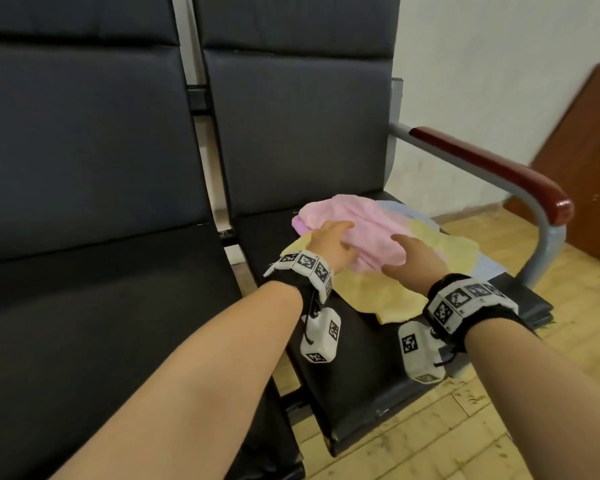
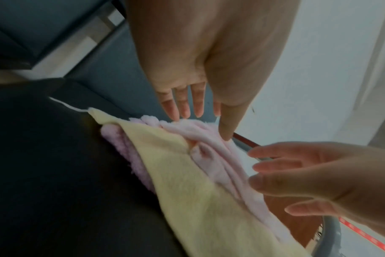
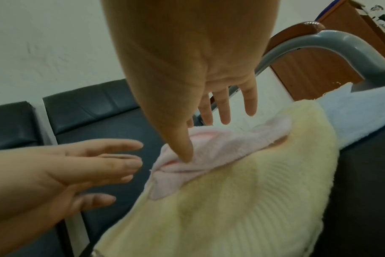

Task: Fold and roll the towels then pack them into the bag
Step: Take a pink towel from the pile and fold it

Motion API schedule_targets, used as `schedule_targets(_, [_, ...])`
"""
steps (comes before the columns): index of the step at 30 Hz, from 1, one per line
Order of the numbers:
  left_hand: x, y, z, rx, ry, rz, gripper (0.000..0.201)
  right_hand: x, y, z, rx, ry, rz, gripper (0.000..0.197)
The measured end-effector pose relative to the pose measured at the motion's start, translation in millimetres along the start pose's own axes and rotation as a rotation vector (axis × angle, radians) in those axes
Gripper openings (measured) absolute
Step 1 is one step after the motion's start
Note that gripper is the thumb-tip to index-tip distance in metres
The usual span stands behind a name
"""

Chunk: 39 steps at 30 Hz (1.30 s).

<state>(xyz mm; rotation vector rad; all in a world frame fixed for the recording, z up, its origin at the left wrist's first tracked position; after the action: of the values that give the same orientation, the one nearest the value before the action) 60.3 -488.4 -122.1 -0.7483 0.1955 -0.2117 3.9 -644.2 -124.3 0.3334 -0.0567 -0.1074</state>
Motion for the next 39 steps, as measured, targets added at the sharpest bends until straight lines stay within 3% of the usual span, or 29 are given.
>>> schedule_targets(2, [9.3, 1.3, -22.3, 0.065, 0.061, -0.03, 0.057, 3.0, -5.8, -13.0, 0.009, 0.035, 0.01, 0.067])
schedule_targets(4, [14.5, 3.9, -37.8, 0.118, 0.106, -0.029, 0.052, 3.5, -12.6, -15.9, 0.008, -0.03, 0.02, 0.046])
schedule_targets(6, [19.4, 3.7, -39.4, 0.118, 0.069, -0.027, 0.039, 1.3, -12.3, -8.2, -0.062, -0.135, 0.043, 0.026])
schedule_targets(9, [22.2, -3.3, -23.0, 0.002, -0.03, -0.033, 0.021, -5.0, 1.2, 19.5, -0.146, -0.32, 0.096, 0.023])
schedule_targets(12, [12.5, -21.6, 15.4, -0.229, -0.118, -0.103, 0.018, -16.1, 31.6, 59.7, -0.11, -0.507, 0.147, 0.025])
schedule_targets(16, [-23.0, -41.7, 96.9, -0.467, -0.242, -0.168, 0.016, -35.7, 90.2, 111.5, 0.329, -0.645, 0.21, 0.024])
schedule_targets(18, [-49.0, -47.1, 138.9, -0.534, -0.265, -0.205, 0.016, -48.5, 127.2, 130.5, 0.422, -0.669, 0.294, 0.02])
schedule_targets(22, [-109.4, -25.4, 214.4, -0.61, -0.327, -0.215, 0.014, -77.9, 205.1, 135.4, 0.493, -0.59, 0.431, 0.018])
schedule_targets(26, [-168.0, 29.8, 252.2, -0.563, -0.46, -0.127, 0.016, -111.7, 263.3, 101.6, 0.593, -0.486, 0.483, 0.017])
schedule_targets(31, [-213.2, 123.3, 243.2, -0.634, -0.378, 0.077, 0.01, -150.5, 306.5, 26.1, 0.61, -0.241, 0.573, 0.041])
schedule_targets(35, [-240.3, 190.0, 229.4, -0.811, -0.384, 0.224, 0.015, -158.9, 312.2, -14.3, 0.676, -0.324, 0.497, 0.018])
schedule_targets(39, [-255.8, 221.9, 212.7, -0.907, -0.356, 0.331, 0.024, -160.0, 318.1, -45.1, 0.693, -0.316, 0.495, 0.023])
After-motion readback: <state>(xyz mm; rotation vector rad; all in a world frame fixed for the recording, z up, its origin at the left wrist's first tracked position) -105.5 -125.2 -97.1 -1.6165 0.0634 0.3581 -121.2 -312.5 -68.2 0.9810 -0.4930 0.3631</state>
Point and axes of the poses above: each hand's wrist, its own x-axis towards the middle knuckle, its own z-axis out of the back of the hand, y = z × x, the point moved 7 cm from there along x, towards the middle knuckle, and after that the axes turned 12 degrees about z, right-handed, at the moved point
